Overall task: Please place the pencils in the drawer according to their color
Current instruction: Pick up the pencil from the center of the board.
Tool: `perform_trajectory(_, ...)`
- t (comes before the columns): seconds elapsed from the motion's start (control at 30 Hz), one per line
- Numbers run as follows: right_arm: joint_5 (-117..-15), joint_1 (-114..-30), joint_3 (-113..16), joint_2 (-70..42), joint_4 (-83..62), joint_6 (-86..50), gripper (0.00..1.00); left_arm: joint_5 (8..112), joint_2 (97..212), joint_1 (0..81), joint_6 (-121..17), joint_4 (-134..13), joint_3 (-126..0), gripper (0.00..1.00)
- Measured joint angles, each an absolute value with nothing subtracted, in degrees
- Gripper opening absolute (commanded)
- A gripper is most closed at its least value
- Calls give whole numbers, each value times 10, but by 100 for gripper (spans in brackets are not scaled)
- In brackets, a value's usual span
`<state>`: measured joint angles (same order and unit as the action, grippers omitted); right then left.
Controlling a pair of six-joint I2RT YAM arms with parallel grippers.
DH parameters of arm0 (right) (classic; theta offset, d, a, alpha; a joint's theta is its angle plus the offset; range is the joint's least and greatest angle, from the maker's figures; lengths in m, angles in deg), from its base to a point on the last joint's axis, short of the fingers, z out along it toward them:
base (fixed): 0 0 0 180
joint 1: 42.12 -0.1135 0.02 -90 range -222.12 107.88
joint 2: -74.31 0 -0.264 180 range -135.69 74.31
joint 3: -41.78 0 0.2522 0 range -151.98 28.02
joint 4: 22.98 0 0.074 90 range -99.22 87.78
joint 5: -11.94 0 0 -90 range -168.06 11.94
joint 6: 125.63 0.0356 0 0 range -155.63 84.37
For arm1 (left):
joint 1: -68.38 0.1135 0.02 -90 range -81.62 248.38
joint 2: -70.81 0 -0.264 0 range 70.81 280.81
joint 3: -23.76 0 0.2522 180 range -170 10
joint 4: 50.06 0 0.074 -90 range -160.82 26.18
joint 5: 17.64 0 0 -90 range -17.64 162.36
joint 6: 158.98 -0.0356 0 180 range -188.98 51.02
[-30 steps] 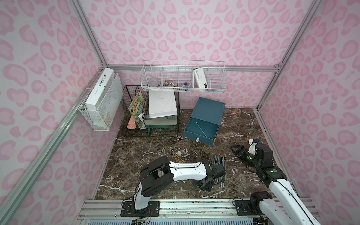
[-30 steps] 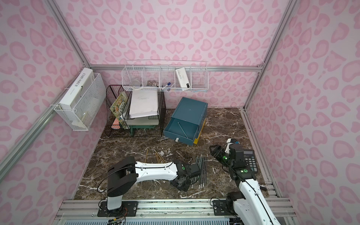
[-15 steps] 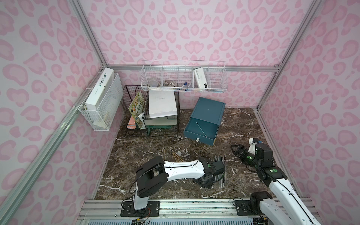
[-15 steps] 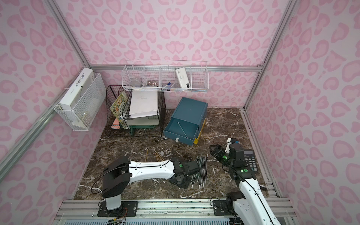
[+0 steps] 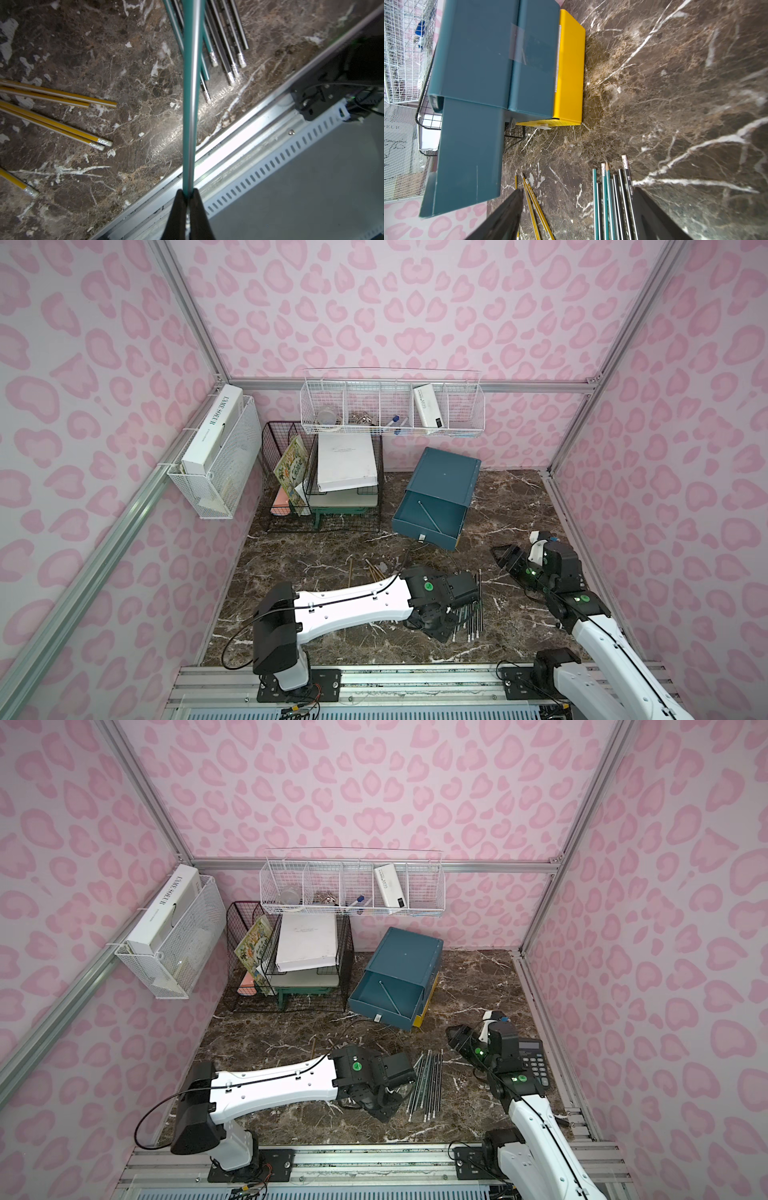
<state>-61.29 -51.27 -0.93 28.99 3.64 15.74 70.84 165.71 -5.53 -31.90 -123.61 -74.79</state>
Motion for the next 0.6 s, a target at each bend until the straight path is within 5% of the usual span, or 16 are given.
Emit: perform_trajectory(0.6, -602, -513, -54, 261, 21, 162, 81, 714, 1601, 29, -236, -1139, -907, 0)
